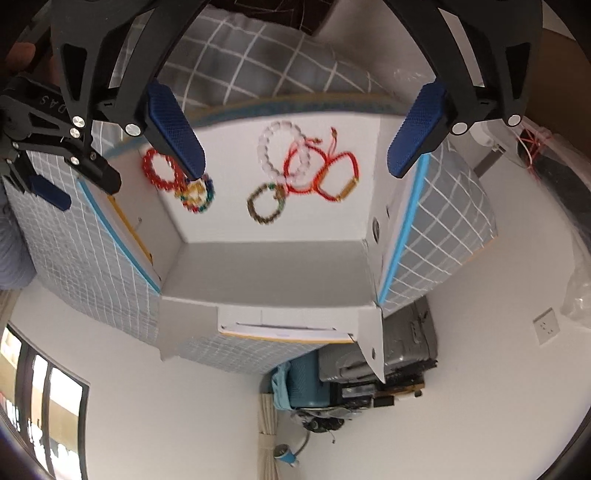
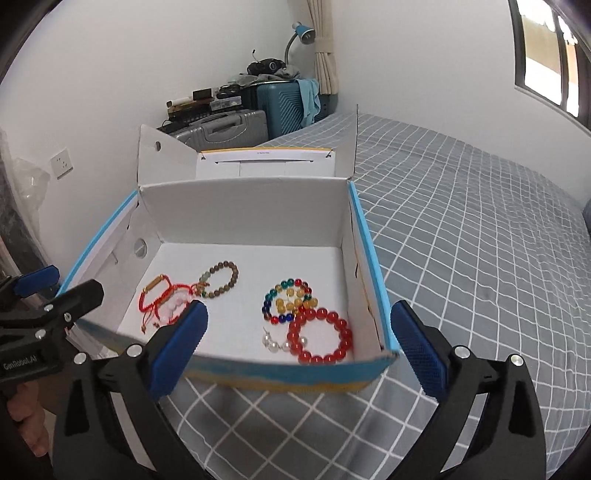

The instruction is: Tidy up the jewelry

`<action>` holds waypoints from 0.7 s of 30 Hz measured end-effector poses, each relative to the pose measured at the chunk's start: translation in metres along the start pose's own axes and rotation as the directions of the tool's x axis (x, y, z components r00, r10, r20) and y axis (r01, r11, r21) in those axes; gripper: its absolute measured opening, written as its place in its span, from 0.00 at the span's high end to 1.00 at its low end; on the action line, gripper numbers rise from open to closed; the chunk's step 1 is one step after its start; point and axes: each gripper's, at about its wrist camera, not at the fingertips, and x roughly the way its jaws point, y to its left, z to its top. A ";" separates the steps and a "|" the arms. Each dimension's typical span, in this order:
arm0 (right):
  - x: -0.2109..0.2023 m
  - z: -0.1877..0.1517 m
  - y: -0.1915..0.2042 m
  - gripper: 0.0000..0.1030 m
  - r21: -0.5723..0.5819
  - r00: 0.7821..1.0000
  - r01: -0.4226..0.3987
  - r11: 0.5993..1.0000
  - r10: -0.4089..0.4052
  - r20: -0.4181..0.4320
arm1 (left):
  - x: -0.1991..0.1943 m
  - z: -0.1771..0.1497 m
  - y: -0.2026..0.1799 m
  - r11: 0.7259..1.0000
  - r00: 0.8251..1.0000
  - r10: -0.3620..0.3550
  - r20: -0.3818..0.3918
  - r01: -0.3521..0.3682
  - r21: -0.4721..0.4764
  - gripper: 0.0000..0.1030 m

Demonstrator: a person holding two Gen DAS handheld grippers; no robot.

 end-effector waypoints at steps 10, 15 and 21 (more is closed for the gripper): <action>-0.005 -0.022 0.000 0.07 0.019 1.000 -0.001 1.000 0.001 -0.014 | -0.003 -0.029 0.002 1.000 1.000 -0.003 -0.022 0.003 0.001 0.06; -0.002 -0.024 0.000 0.07 0.025 1.000 -0.003 1.000 0.004 -0.025 | 0.000 -0.033 -0.001 1.000 0.999 -0.001 -0.036 0.001 0.005 0.06; -0.002 -0.026 0.001 0.07 0.025 1.000 -0.007 1.000 0.008 -0.030 | 0.002 -0.034 0.001 1.000 0.999 0.001 -0.041 -0.001 0.000 0.06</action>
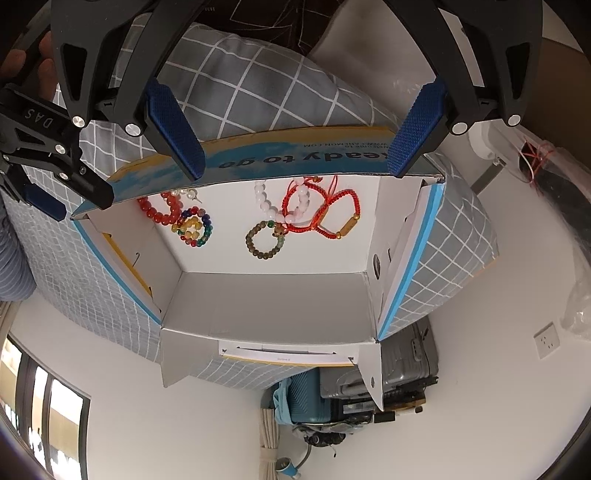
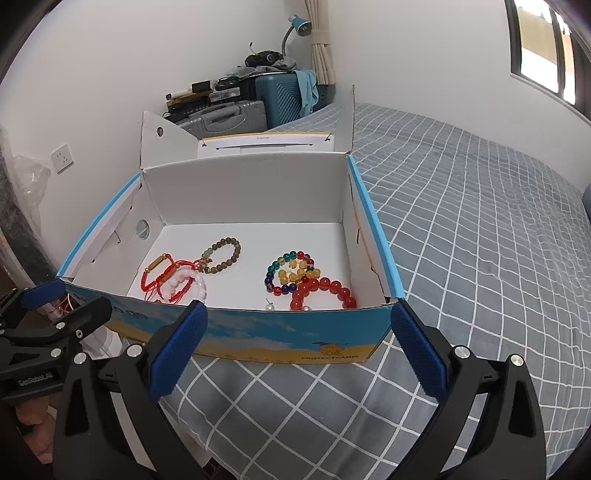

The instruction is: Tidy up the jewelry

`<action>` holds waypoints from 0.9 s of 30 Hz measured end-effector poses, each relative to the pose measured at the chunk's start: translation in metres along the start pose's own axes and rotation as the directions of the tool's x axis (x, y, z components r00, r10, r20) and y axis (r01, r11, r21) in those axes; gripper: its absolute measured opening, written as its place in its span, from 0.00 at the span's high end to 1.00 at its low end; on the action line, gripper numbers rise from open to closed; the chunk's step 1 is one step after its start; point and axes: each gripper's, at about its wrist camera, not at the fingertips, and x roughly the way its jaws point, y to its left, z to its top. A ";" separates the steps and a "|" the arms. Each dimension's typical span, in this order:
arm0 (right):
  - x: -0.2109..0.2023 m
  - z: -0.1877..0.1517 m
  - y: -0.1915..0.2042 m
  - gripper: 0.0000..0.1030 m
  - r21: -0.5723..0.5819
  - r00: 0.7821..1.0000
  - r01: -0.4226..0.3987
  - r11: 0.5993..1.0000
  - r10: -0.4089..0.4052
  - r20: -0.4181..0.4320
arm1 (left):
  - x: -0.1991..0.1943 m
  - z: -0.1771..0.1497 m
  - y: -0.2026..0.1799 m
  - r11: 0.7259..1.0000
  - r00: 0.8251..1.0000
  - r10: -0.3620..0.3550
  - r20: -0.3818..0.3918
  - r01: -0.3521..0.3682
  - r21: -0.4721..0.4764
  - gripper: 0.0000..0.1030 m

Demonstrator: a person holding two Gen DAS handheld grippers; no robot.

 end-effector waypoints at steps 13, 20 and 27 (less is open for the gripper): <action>0.001 -0.002 0.004 0.07 -0.004 1.000 -0.004 1.000 0.004 -0.007 | 0.000 -0.001 0.004 1.000 1.000 -0.001 0.000 0.001 -0.008 0.06; 0.001 -0.001 0.004 0.07 -0.004 1.000 -0.003 1.000 0.003 -0.010 | -0.001 0.001 0.003 1.000 1.000 0.004 0.011 -0.004 0.001 0.06; 0.002 -0.002 0.003 0.07 -0.003 1.000 -0.005 1.000 0.005 -0.015 | -0.001 0.001 0.002 1.000 1.000 0.006 0.012 -0.006 0.001 0.06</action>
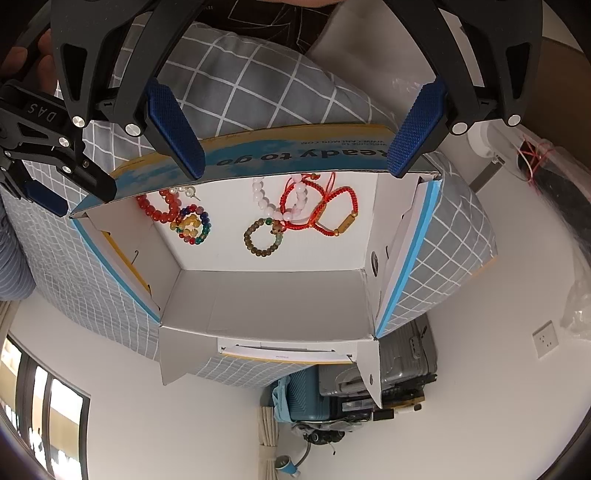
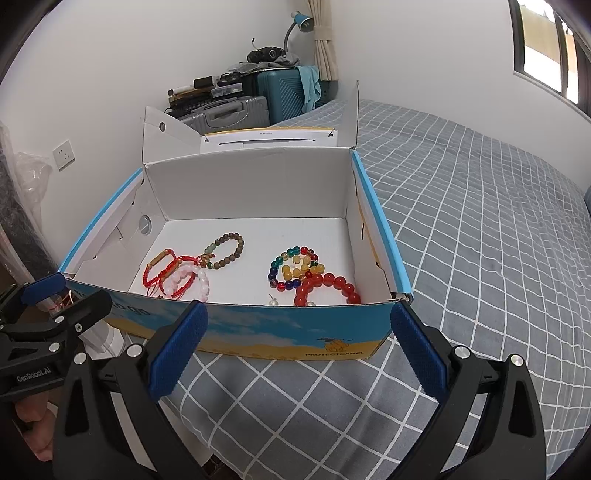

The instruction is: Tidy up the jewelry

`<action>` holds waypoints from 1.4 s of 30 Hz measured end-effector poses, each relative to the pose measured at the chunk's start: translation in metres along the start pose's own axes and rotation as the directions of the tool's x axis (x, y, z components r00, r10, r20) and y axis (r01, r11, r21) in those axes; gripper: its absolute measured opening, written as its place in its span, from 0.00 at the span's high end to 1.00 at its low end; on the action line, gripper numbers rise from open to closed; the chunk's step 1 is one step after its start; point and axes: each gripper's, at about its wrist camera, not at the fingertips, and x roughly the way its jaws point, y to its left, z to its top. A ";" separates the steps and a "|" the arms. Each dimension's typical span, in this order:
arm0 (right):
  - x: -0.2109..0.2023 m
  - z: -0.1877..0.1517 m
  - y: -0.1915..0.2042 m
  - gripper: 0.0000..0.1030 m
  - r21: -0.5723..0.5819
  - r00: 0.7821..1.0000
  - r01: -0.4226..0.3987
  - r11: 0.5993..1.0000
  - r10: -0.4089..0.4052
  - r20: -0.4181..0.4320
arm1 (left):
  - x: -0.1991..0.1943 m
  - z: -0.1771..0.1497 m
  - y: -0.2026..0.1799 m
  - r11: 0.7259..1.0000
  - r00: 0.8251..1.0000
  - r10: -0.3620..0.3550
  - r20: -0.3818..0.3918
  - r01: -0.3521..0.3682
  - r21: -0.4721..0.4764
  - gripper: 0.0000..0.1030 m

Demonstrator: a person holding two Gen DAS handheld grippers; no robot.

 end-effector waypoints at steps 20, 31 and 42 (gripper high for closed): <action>0.000 -0.001 0.001 0.07 0.000 1.000 0.001 1.000 -0.001 -0.003 | 0.000 0.000 -0.003 1.000 1.000 -0.011 -0.006 0.011 0.006 0.06; -0.001 -0.002 0.001 0.07 0.001 1.000 0.001 1.000 -0.001 -0.002 | -0.001 0.000 -0.006 1.000 1.000 -0.012 -0.006 0.012 0.018 0.06; -0.003 -0.002 0.001 0.07 0.002 1.000 0.001 1.000 -0.001 0.000 | -0.002 0.000 -0.005 1.000 1.000 0.001 -0.002 -0.001 0.013 0.06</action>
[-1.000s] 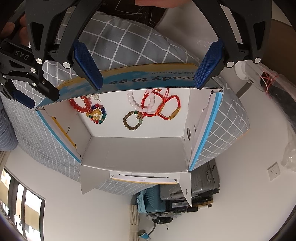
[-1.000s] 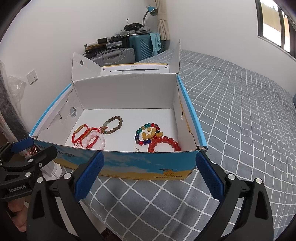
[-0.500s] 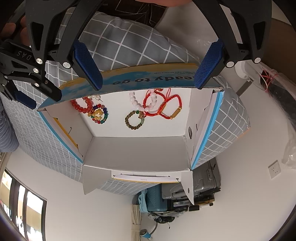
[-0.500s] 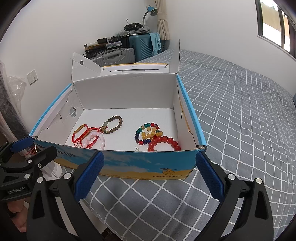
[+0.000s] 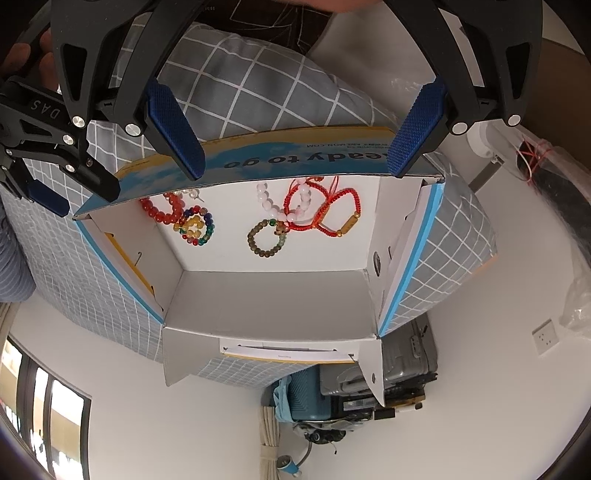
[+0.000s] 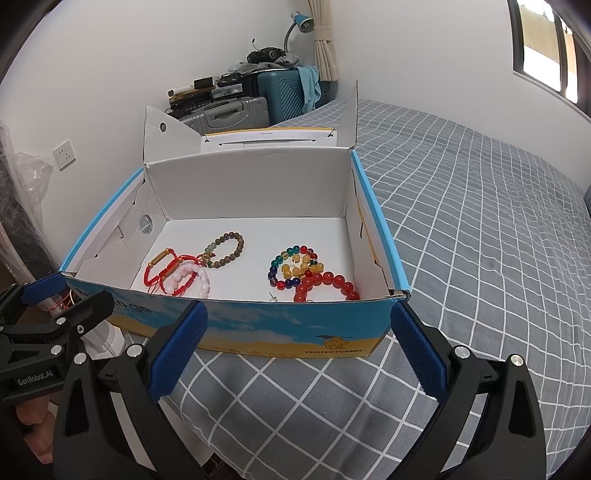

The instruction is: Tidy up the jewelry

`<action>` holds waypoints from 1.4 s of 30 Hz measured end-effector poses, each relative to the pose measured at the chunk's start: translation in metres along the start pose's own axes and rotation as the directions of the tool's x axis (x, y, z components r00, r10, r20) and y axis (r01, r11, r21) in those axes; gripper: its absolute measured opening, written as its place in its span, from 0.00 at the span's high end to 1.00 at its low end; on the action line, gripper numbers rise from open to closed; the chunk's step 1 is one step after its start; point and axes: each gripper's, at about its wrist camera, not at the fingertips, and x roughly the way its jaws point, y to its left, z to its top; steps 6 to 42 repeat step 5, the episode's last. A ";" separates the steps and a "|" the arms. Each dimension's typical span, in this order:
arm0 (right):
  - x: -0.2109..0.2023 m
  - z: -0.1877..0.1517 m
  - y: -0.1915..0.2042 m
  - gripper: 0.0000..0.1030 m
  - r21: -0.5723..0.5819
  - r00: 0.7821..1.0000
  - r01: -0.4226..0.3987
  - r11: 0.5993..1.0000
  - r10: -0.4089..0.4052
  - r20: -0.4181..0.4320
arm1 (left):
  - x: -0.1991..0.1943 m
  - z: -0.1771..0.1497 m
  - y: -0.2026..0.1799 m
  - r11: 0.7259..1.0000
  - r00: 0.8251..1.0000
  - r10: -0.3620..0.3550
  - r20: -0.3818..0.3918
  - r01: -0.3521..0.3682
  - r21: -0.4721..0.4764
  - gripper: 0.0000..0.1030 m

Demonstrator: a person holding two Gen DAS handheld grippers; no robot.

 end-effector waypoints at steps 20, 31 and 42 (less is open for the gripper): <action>-0.001 0.000 -0.001 0.07 0.000 1.000 0.000 1.000 0.000 -0.001 | -0.001 0.000 -0.001 1.000 1.000 0.013 0.003 -0.013 0.000 0.06; -0.001 0.000 -0.001 0.07 0.000 1.000 0.000 1.000 0.000 -0.001 | -0.001 0.000 -0.001 1.000 1.000 0.013 0.003 -0.013 0.000 0.06; -0.001 0.000 -0.001 0.07 0.000 1.000 0.000 1.000 0.000 -0.001 | -0.001 0.000 -0.001 1.000 1.000 0.013 0.003 -0.013 0.000 0.06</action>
